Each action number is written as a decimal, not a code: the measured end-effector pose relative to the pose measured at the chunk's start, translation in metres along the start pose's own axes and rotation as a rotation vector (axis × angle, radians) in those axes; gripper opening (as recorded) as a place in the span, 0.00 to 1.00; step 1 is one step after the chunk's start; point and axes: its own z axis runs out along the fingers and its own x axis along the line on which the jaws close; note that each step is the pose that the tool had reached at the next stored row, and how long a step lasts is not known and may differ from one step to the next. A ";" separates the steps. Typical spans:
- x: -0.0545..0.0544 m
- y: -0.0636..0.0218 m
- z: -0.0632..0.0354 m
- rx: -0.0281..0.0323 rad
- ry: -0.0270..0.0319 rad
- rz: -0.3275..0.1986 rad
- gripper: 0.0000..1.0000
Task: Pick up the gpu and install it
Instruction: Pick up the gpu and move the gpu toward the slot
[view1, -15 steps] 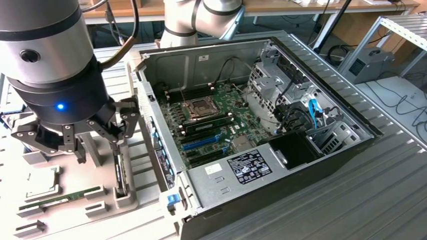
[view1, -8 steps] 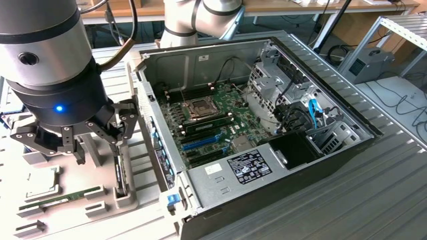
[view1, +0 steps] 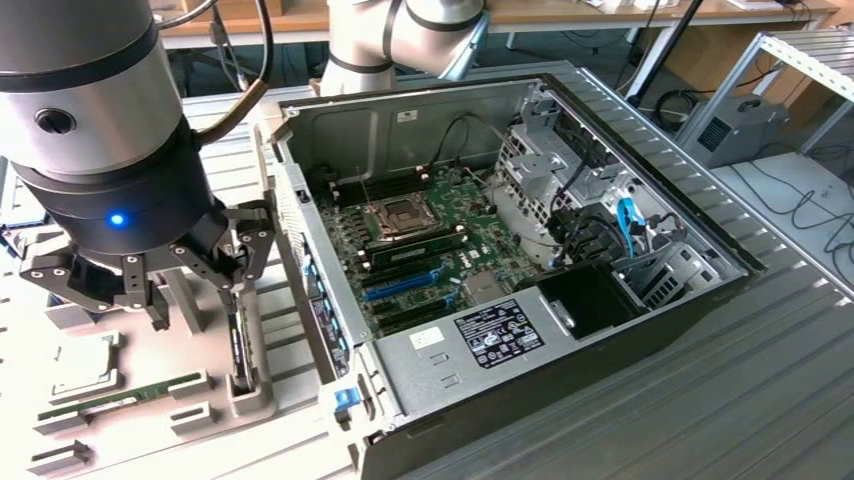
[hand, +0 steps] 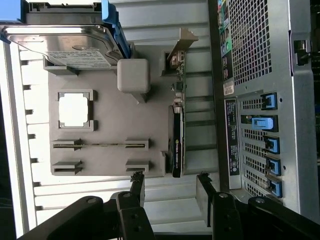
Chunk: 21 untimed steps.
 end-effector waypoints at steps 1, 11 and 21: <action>0.000 0.0000 0.0002 0.0000 0.0001 0.000 0.54; 0.002 -0.0002 0.0029 0.0000 0.0000 0.000 0.54; 0.003 -0.0004 0.0053 0.0000 0.0000 0.000 0.54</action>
